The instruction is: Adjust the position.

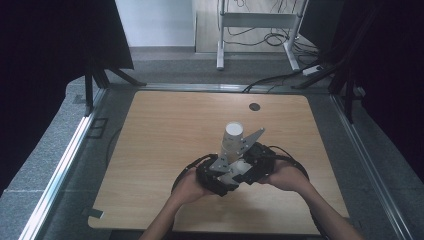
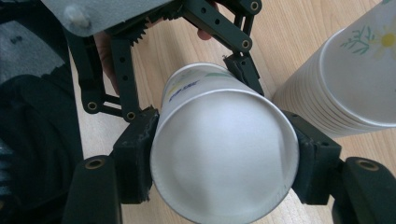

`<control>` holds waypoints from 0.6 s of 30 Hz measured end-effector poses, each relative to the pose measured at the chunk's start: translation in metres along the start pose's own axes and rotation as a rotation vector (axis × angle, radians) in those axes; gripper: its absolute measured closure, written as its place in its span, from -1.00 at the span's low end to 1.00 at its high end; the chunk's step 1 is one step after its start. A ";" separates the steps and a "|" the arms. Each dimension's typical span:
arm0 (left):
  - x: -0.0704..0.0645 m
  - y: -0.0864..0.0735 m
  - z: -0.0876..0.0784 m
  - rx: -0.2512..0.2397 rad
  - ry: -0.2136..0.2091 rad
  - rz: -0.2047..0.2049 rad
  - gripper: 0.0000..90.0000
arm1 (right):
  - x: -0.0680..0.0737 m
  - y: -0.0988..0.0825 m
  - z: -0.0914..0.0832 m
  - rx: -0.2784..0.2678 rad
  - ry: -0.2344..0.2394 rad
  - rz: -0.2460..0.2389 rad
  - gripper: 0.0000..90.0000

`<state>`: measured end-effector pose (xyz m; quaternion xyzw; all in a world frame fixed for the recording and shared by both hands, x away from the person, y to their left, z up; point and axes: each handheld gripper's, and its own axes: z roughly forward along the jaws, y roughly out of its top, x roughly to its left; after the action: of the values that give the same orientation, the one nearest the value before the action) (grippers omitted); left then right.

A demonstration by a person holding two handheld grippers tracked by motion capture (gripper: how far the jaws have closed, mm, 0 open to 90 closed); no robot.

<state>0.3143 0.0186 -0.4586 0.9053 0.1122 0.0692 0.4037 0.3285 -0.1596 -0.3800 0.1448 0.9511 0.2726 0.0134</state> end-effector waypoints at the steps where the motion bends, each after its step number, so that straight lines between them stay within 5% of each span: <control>1: 0.000 0.000 0.000 -0.006 -0.003 -0.003 -0.47 | -0.001 -0.002 -0.001 -0.016 0.005 0.002 -0.22; 10: 0.002 -0.001 -0.007 -0.068 -0.031 -0.029 -0.57 | -0.007 -0.013 -0.007 -0.114 0.049 0.060 -0.21; 18: 0.002 -0.002 -0.008 -0.076 -0.033 -0.036 -0.66 | -0.015 -0.032 -0.009 -0.233 0.102 0.121 -0.21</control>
<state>0.3147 0.0261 -0.4548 0.8882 0.1191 0.0512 0.4408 0.3339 -0.1943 -0.3896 0.1851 0.9019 0.3887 -0.0346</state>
